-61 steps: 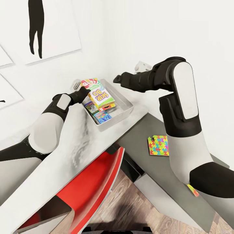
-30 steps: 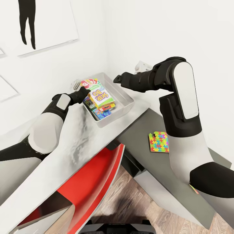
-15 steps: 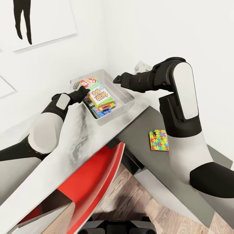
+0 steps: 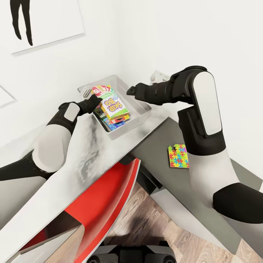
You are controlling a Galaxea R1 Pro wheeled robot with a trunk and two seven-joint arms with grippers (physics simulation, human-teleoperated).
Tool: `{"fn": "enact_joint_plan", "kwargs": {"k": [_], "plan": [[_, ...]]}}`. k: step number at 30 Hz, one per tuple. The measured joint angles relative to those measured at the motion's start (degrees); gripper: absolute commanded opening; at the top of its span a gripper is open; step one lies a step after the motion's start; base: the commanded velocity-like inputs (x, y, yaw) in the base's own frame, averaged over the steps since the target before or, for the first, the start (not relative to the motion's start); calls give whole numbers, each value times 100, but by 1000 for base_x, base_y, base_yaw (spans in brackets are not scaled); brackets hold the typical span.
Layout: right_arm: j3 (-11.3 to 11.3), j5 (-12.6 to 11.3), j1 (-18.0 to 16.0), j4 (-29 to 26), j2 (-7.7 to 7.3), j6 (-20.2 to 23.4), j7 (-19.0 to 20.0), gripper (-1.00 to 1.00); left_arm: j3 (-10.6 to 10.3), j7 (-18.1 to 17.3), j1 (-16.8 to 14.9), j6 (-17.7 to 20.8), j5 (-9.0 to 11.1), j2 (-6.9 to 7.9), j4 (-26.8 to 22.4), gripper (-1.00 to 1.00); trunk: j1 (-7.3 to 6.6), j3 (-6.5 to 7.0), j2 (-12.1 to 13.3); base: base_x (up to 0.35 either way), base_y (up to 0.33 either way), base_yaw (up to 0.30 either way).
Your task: Put all the toys in the child's room - the three board games (two on the bed and one on the table), the two jigsaw puzzles on the table, and the tennis ball on the table - inside the toy box on the table in the child's room.
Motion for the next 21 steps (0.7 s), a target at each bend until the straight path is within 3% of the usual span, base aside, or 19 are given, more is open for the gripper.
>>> {"fn": "enact_joint_plan", "kwargs": {"k": [21], "plan": [[18, 0, 8, 0, -5, 0, 0, 100, -71, -24, -18, 5, 2, -10, -18, -100, 0, -3, 0, 0, 0, 0]]}}
